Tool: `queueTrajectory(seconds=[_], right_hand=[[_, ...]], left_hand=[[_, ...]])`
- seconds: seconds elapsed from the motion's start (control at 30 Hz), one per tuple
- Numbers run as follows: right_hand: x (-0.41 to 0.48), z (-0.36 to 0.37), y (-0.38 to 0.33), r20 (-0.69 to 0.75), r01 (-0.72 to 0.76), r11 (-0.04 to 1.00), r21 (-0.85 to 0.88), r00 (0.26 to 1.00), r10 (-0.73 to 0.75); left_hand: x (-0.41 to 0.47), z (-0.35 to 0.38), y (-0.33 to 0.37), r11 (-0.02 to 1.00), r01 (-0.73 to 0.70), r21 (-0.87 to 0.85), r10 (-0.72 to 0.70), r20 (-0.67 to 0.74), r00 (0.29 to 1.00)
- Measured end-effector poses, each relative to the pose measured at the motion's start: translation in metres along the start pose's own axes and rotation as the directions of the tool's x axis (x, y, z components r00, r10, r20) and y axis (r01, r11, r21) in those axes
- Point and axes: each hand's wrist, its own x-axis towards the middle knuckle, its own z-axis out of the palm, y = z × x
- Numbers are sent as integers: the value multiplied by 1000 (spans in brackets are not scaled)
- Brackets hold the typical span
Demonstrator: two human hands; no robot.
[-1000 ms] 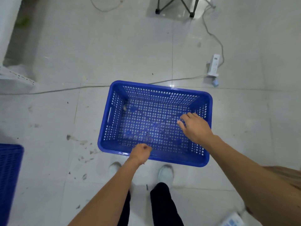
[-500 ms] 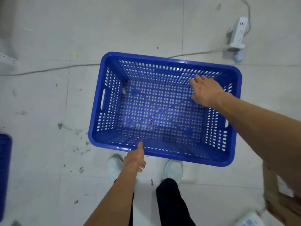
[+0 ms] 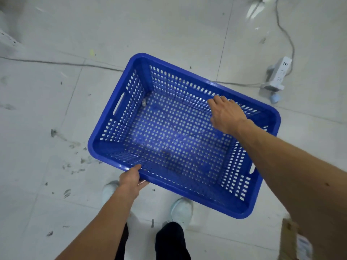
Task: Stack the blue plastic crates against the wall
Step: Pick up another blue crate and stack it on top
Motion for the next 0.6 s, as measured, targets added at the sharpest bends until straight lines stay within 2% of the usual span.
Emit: queueTrajectory(seconds=[0.23,0.5,0.6], right_hand=[[40,-8,0,74,-162,984,80,985,156],[82,-3,6,197,-335,923,190,934,298],[84,6,19,130,-394,902,176,918,375]], left_hand=[[1,-2,2,994,91,-68,-83,113,990],[17,-6,-6,999,-35,-30,37,67,997],[16,-10,-8,997,-76,-10,76,107,991]])
